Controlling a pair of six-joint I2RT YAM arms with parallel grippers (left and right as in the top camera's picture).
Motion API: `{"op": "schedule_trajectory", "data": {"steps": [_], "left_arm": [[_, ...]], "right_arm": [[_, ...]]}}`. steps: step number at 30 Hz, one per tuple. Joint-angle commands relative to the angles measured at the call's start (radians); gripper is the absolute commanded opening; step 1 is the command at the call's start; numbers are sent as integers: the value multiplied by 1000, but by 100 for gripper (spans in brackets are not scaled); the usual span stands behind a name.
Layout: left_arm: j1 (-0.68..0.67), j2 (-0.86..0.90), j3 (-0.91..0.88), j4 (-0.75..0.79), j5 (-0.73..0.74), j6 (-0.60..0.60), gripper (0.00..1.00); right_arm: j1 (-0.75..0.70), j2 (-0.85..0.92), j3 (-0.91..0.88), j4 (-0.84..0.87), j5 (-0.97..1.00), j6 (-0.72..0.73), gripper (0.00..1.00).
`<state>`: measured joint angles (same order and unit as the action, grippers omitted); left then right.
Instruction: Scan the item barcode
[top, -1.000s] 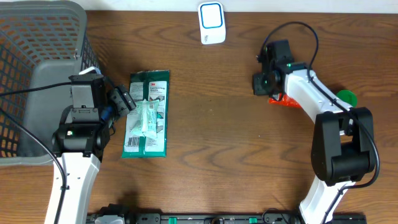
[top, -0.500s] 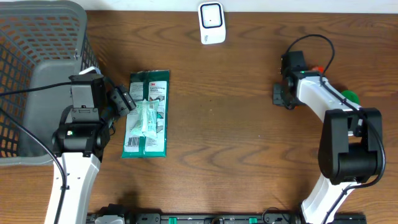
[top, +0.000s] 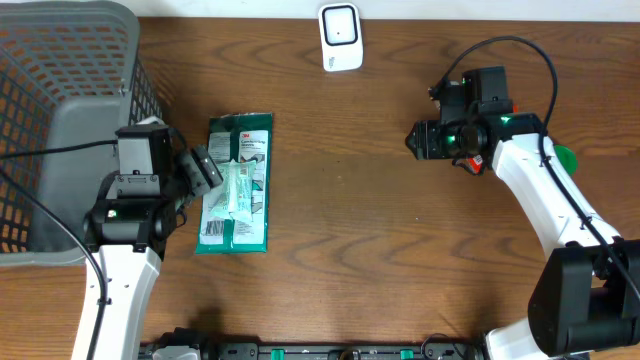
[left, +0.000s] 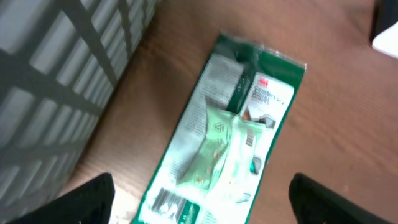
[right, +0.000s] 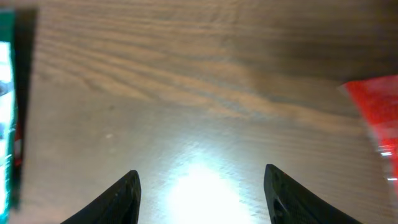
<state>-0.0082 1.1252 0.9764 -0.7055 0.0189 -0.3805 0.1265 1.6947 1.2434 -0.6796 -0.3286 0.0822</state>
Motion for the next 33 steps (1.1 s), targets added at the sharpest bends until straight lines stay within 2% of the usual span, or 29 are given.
{"op": "schedule_trajectory", "data": {"steps": [1,4,5,12,16,19,21,22,25,27,30,33], "left_arm": [[-18,21,-31,-8,111,11,89],[-53,81,-55,18,111,94,84],[-66,129,-56,34,113,128,76],[-74,370,-56,109,113,228,75],[-70,467,-56,122,113,235,75],[-70,526,-56,132,113,235,71],[-70,561,-56,140,113,235,58],[-70,578,-56,143,113,235,41],[-70,564,-48,136,113,234,19],[-70,541,-33,123,113,235,14],[-70,467,-10,105,119,234,13],[-70,372,-9,105,226,227,13]], "right_arm": [[6,3,10,-21,-69,-21,59],[6,3,10,-19,-69,-21,59],[6,4,9,-20,-69,-21,58],[6,5,9,-20,-68,-21,58],[6,5,9,-20,-65,-21,57],[6,5,9,-21,-65,-21,57],[6,5,9,-21,-65,-21,57],[6,5,9,-21,-65,-21,57],[6,5,9,-21,-65,-21,57],[6,5,9,-21,-65,-21,57],[6,5,9,-22,-66,-21,57],[6,5,9,-29,-65,-21,57]]}}
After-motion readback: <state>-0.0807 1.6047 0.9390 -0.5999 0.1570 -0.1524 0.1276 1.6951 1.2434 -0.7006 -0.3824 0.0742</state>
